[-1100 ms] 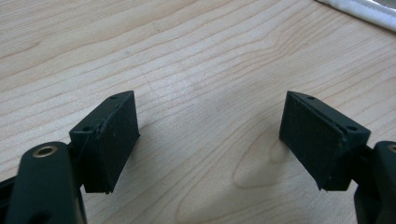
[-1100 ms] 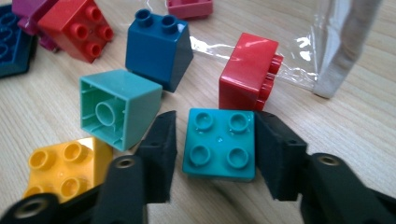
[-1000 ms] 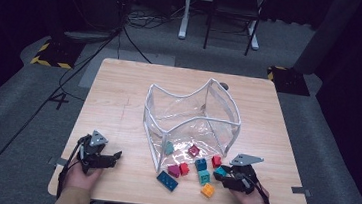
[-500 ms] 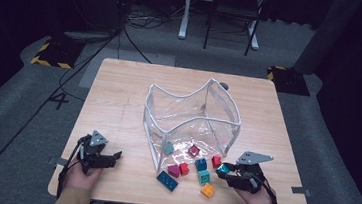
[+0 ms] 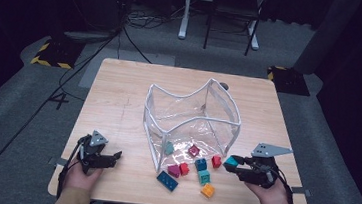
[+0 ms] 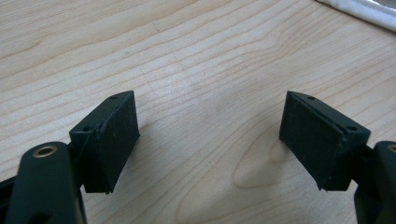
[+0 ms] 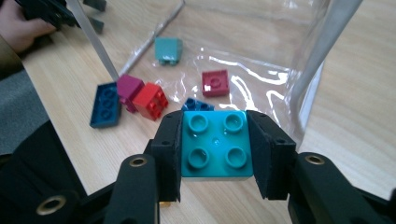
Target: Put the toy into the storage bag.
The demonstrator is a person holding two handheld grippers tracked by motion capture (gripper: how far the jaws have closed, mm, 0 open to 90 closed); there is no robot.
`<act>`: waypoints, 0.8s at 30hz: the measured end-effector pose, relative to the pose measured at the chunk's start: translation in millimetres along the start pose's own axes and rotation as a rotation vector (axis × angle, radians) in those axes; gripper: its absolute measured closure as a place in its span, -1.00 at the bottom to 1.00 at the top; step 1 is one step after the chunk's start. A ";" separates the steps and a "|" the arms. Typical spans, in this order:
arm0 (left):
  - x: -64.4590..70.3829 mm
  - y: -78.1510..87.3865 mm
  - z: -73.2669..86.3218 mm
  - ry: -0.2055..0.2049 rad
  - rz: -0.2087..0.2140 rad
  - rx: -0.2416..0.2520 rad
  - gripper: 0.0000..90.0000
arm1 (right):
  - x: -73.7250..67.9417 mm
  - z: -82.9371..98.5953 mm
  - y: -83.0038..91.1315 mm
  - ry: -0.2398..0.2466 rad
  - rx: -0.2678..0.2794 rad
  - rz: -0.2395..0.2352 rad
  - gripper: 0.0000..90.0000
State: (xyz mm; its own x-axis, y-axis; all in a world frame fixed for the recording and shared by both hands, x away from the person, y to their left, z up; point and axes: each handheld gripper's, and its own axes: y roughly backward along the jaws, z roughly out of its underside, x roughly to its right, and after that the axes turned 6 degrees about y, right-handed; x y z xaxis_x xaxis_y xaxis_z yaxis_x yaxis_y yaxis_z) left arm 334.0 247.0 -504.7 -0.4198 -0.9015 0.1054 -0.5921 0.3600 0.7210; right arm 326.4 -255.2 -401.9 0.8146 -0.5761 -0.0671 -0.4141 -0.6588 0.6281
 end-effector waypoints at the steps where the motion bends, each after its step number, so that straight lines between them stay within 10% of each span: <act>1: 0.0 0.0 0.0 0.000 0.000 -0.001 -0.55 | 0.5 -2.6 2.8 0.003 0.007 -0.001 0.30; 24: -5.8 -2.6 -3.1 -0.015 0.012 -0.010 -0.66 | 16.6 -85.3 68.9 0.075 0.094 -0.004 0.30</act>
State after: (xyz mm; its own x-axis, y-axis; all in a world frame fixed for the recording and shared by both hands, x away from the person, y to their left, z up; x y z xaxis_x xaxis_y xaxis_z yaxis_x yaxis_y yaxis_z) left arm 340.1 250.6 -505.1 -0.4373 -0.8933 0.1037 -0.5800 0.3683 0.7266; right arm 346.1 -268.9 -293.5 0.8428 -0.5381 -0.0086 -0.4446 -0.7052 0.5522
